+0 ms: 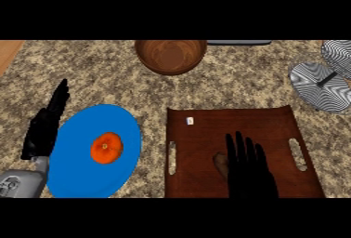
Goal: Pick the sweet potato from the tray and place it in the tiered basket
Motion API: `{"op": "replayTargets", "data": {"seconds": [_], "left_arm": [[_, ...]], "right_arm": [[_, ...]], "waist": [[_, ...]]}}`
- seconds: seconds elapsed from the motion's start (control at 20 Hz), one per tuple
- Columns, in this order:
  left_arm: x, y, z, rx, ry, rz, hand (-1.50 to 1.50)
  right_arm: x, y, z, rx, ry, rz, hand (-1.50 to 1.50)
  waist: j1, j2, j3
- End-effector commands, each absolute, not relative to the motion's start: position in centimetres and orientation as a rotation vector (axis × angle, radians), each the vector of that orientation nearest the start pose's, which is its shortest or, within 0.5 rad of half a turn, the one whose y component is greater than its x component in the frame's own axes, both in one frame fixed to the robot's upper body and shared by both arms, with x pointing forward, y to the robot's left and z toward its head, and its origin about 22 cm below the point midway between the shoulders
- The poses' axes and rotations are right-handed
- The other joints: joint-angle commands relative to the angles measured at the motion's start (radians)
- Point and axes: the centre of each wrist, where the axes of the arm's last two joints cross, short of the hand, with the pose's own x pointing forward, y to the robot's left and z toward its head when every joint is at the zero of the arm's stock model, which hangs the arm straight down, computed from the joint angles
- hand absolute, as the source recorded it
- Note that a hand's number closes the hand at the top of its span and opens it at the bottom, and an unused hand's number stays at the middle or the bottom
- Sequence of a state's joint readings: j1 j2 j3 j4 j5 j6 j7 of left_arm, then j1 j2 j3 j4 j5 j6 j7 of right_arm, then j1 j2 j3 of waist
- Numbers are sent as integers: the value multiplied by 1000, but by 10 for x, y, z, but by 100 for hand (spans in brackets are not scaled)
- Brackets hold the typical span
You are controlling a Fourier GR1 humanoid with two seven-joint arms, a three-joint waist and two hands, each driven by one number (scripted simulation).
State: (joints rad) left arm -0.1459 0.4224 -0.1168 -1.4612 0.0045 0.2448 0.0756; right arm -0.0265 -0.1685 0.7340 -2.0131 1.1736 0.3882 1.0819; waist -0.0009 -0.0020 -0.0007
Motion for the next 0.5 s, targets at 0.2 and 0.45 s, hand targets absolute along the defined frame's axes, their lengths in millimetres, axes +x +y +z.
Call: {"op": "replayTargets", "data": {"seconds": [0.2, 0.45], "left_arm": [[274, 303, 26, 440, -1535, -225, 0], [270, 306, 34, 456, -1529, -233, 0]], "right_arm": [[159, -84, 87, -1190, -825, 1088, -150], [160, -80, 75, -1177, -803, 1070, -150]], "waist": [[-2, 1, 0], [-1, 1, 0]]}}
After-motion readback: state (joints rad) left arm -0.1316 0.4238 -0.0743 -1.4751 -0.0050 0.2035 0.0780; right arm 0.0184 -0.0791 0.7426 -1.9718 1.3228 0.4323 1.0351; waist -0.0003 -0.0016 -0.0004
